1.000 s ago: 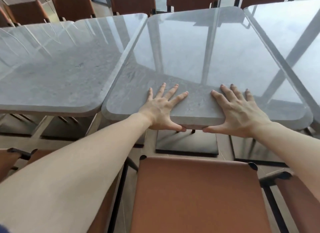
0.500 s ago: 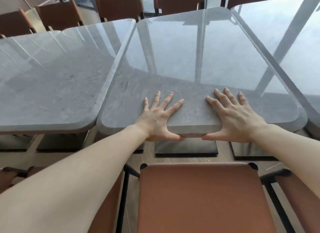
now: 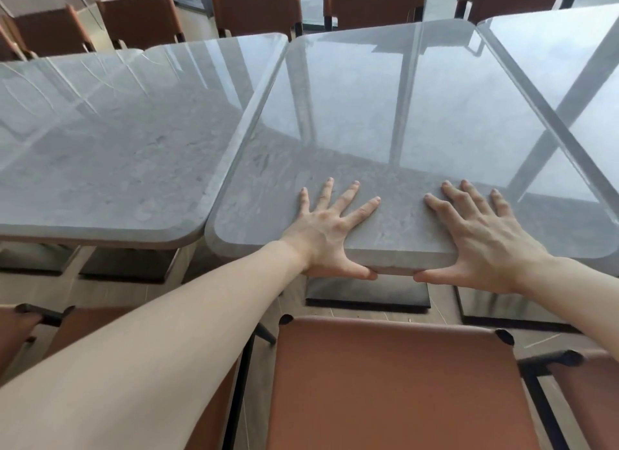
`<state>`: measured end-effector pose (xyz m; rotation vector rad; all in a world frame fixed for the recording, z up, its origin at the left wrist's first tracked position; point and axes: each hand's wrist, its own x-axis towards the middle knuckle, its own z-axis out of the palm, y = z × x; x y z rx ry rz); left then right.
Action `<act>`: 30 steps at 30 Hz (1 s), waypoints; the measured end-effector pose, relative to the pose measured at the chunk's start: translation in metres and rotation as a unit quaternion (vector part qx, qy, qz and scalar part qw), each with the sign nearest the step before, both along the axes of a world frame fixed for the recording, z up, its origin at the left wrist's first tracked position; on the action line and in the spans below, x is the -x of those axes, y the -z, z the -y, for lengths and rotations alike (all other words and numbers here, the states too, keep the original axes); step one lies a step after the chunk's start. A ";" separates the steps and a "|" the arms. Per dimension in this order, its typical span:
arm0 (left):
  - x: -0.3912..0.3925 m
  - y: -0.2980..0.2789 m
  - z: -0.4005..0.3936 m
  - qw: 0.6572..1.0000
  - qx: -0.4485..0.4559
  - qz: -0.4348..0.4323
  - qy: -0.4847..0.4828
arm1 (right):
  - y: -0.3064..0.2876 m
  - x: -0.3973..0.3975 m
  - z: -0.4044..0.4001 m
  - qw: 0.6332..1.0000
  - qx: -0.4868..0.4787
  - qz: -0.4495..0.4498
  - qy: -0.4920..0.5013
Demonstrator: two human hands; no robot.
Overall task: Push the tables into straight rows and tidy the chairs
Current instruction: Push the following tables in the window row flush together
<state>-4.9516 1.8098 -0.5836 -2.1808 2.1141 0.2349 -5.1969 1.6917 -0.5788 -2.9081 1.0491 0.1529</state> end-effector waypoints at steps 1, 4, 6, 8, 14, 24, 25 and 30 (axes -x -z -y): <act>0.000 0.001 0.000 1.000 0.001 -0.001 0.001 | 0.000 0.000 0.000 1.000 0.001 -0.003 0.000; 0.000 0.001 0.001 1.000 0.000 -0.006 0.000 | -0.002 0.001 0.000 1.000 -0.003 -0.002 0.001; 0.000 -0.001 0.001 1.000 -0.004 -0.004 0.000 | -0.002 0.000 0.001 1.000 -0.003 0.001 0.000; 0.000 -0.002 0.001 1.000 -0.004 -0.004 0.000 | -0.002 0.000 0.001 1.000 -0.003 0.006 -0.003; -0.002 -0.002 0.003 1.000 -0.005 -0.010 0.002 | -0.003 -0.001 0.003 1.000 -0.001 -0.004 0.001; -0.009 -0.003 0.016 1.000 -0.001 -0.013 0.000 | -0.003 -0.009 0.016 1.000 0.005 -0.007 0.001; -0.010 -0.004 0.018 1.000 -0.002 -0.014 0.000 | -0.003 -0.010 0.018 1.000 0.004 -0.002 0.001; -0.014 -0.004 0.026 1.000 0.002 -0.013 -0.002 | -0.002 -0.015 0.027 1.000 0.005 0.004 0.002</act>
